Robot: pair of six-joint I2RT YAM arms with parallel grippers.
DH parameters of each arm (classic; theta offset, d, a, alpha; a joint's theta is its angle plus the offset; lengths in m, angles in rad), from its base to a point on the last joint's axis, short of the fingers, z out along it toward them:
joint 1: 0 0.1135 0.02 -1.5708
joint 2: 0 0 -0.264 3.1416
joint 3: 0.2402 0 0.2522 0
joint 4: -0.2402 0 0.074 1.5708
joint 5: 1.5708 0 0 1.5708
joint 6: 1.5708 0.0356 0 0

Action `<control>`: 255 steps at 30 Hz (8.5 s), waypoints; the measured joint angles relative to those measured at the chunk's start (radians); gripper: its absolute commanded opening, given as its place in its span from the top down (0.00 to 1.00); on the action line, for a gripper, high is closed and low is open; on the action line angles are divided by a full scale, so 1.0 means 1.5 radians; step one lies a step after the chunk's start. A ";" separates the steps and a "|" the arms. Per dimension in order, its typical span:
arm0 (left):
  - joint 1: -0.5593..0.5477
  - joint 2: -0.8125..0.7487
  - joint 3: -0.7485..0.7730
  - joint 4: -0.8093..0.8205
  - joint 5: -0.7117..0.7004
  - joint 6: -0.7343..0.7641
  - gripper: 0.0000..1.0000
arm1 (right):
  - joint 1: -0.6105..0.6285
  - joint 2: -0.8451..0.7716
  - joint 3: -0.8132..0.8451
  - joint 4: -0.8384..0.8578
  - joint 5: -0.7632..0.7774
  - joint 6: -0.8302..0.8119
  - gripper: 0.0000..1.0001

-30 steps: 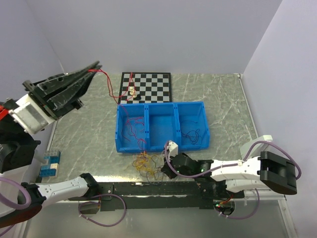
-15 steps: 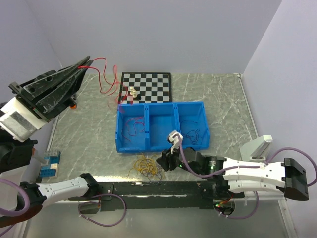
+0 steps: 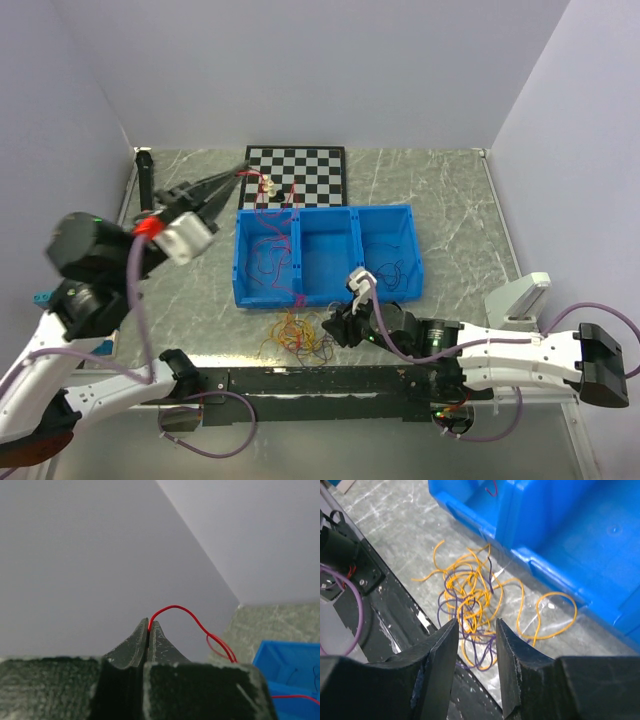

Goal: Untangle the cables

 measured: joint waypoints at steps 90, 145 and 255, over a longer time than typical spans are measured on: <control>0.045 0.124 -0.276 -0.321 0.103 0.078 0.30 | 0.010 -0.105 -0.093 -0.034 0.056 0.104 0.38; -0.161 0.154 -0.596 -0.052 0.096 0.142 0.99 | 0.023 -0.141 -0.012 -0.088 0.009 0.092 1.00; -0.120 0.140 -0.590 0.075 0.225 -0.175 0.39 | 0.027 0.181 1.227 -0.302 0.006 -0.571 1.00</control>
